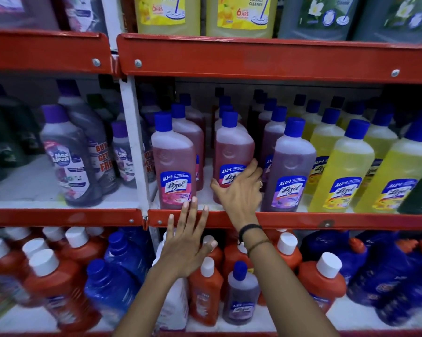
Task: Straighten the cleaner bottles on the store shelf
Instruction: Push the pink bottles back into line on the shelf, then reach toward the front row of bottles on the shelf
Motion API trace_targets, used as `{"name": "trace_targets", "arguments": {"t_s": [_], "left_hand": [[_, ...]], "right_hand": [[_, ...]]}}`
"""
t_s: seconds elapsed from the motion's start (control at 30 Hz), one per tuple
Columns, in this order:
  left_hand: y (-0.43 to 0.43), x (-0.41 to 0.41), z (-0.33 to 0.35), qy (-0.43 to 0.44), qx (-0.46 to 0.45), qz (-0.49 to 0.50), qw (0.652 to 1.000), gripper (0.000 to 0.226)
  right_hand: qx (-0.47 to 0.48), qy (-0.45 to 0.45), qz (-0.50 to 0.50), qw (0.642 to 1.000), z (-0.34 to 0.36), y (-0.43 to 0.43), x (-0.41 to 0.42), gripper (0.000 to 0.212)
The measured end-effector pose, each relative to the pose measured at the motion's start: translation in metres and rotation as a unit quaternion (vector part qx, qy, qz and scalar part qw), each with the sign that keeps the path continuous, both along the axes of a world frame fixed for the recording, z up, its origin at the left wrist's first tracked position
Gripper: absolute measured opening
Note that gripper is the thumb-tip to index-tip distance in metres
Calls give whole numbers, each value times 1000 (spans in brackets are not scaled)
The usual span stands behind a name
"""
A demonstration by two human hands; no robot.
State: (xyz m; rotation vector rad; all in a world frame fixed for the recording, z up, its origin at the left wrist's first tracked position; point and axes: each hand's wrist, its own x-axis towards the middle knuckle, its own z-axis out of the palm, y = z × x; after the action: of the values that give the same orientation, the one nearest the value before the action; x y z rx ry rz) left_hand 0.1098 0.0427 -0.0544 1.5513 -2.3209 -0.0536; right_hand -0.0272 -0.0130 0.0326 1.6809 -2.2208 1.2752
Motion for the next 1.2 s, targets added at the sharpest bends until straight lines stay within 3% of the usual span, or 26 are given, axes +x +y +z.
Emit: {"name": "trace_targets", "arguments": {"t_s": [0.33, 0.57, 0.67, 0.8, 0.97, 1.2], "left_hand": [[2, -2, -1, -8, 7, 16, 1000, 74], [12, -11, -11, 59, -51, 34, 996, 77], [21, -25, 1, 195, -57, -19, 979, 78], [19, -39, 28, 357, 1, -75, 931, 74], [6, -41, 47, 376, 80, -54, 922, 72], [3, -42, 52, 384, 117, -48, 915, 75]], "right_hand": [[-10, 13, 5, 1000, -8, 31, -2, 110], [-23, 6, 12, 1000, -11, 39, -4, 108], [-64, -85, 85, 991, -20, 45, -14, 95], [-102, -298, 225, 922, -29, 59, -28, 69], [-126, -356, 270, 886, -27, 65, -39, 29], [-128, -381, 305, 863, -31, 62, -39, 30]]}}
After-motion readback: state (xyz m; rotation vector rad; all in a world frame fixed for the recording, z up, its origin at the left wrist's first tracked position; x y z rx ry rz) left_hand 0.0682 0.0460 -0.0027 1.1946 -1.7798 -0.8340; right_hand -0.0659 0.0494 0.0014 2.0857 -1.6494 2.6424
